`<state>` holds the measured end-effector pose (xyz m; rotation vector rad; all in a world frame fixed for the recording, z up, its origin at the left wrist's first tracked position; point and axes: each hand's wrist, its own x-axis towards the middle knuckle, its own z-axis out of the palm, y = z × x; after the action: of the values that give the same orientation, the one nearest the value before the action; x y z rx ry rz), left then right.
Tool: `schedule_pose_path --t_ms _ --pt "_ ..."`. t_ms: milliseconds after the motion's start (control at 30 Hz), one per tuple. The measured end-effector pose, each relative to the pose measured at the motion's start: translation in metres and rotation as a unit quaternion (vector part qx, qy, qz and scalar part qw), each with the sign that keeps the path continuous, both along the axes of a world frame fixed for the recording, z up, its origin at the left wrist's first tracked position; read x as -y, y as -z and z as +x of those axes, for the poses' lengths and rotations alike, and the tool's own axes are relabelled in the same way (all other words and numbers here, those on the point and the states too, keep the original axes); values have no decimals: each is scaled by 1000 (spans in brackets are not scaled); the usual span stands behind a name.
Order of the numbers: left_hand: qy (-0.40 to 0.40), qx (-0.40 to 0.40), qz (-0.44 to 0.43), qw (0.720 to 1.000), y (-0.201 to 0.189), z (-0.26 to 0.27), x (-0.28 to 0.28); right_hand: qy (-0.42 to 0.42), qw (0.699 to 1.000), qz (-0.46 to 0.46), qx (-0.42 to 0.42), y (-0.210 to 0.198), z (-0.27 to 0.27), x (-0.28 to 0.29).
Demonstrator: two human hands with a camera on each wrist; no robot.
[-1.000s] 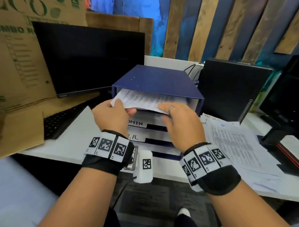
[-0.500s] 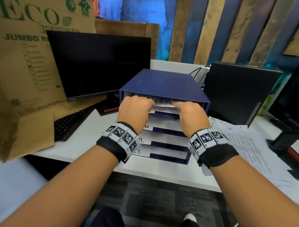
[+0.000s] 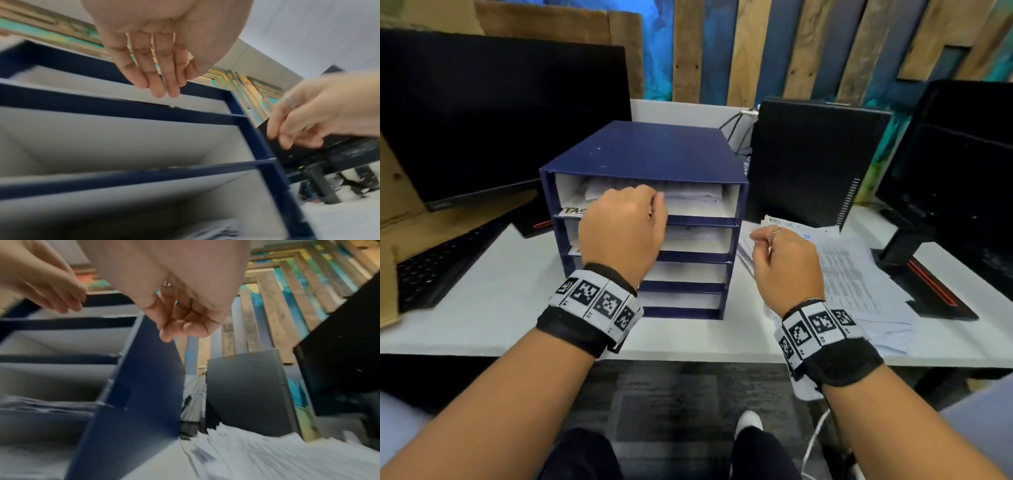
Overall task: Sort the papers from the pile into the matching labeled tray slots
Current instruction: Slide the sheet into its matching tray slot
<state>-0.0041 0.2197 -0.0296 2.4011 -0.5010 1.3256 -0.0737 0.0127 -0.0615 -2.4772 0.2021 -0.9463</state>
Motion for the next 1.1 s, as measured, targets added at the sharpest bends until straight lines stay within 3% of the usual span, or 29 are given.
schedule_pose_path --t_ms 67,167,333,433,567,700,900,1100 --pt "56 18 -36 998 8 -16 25 48 995 20 -79 10 1 25" --pt "159 -40 -58 985 24 -36 72 88 971 4 -221 30 0 63" --pt "288 -302 -17 909 55 -45 146 132 921 -64 -361 55 -13 108" --pt "287 -435 22 853 70 -30 179 161 921 -63 -350 57 -20 127" --pt "246 -542 47 802 81 -6 215 140 924 -48 -354 55 -23 151" --pt "206 -615 -7 761 88 18 243 112 897 -54 -424 55 -20 165" --pt "145 -631 -34 761 96 38 265 105 891 -88 -432 54 -14 170" --pt "157 -586 -6 795 89 29 273 91 884 -93 -449 47 -7 173"
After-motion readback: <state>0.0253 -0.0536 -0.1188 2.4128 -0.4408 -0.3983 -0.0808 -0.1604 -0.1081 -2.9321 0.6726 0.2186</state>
